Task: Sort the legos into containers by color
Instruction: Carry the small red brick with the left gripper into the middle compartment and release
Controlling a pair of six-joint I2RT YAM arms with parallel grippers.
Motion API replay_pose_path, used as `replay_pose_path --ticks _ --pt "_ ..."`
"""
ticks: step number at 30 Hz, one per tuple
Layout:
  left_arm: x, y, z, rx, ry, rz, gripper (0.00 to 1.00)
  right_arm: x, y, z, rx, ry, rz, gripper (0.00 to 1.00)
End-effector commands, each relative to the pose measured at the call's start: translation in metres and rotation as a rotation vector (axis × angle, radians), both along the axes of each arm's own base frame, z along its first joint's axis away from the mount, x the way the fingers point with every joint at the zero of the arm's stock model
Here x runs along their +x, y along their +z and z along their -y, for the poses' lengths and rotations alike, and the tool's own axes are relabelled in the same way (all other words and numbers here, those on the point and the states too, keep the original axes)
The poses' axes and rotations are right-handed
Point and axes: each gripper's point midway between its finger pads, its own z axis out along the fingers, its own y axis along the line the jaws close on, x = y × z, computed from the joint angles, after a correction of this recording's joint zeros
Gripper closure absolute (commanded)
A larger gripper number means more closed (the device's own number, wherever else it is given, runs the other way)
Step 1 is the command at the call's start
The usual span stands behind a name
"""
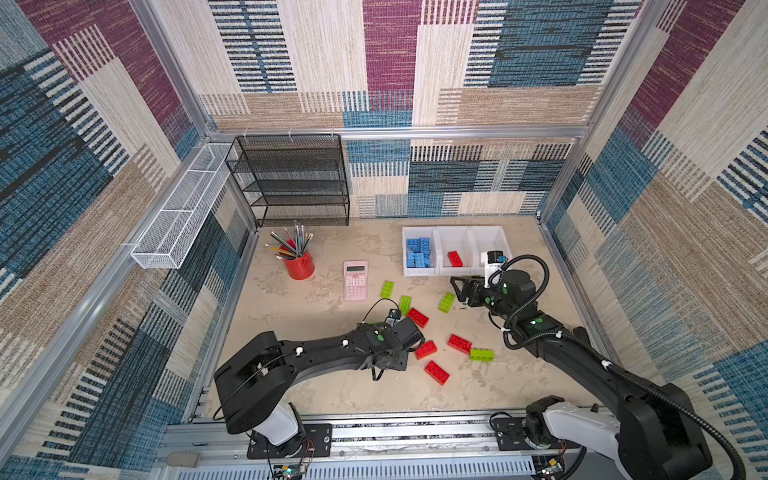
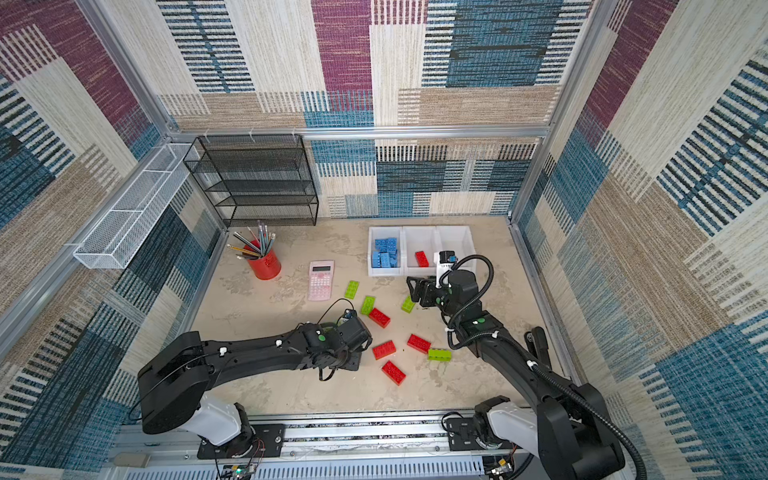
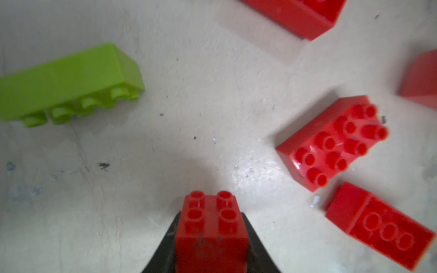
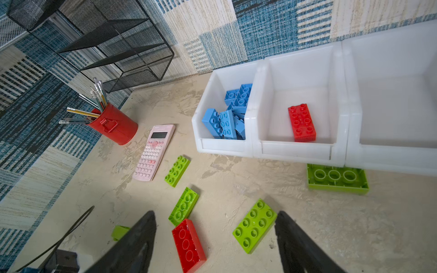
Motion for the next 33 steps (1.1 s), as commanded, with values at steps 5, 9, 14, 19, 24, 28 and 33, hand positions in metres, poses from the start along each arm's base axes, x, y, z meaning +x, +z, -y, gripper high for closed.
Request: replay_pose_path --ticks 5,9,14,19,24,28,33 --pt "0.034 0.047 0.016 -0.022 -0.050 0.099 0.65 -0.016 0.012 0.000 0.100 0.008 0.065 0.19" --pt "0.060 0.073 0.034 -0.090 -0.058 0.141 0.65 -0.028 0.002 0.003 0.136 -0.003 0.053 0.19" --pt "0.094 0.097 0.059 -0.146 -0.086 0.181 0.65 -0.040 -0.015 0.010 0.126 -0.020 0.033 0.19" --pt "0.129 0.116 0.088 -0.171 -0.140 0.236 0.65 -0.049 -0.020 0.011 0.157 -0.013 0.054 0.19" --pt "0.161 0.131 0.120 -0.227 -0.200 0.287 0.65 -0.052 -0.028 0.010 0.175 -0.010 0.036 0.19" --pt "0.186 0.133 0.146 -0.256 -0.248 0.295 0.65 -0.057 -0.031 0.008 0.191 0.001 0.035 0.19" --pt "0.219 0.127 0.173 -0.315 -0.284 0.293 0.65 -0.060 -0.031 0.009 0.197 0.003 0.042 0.19"
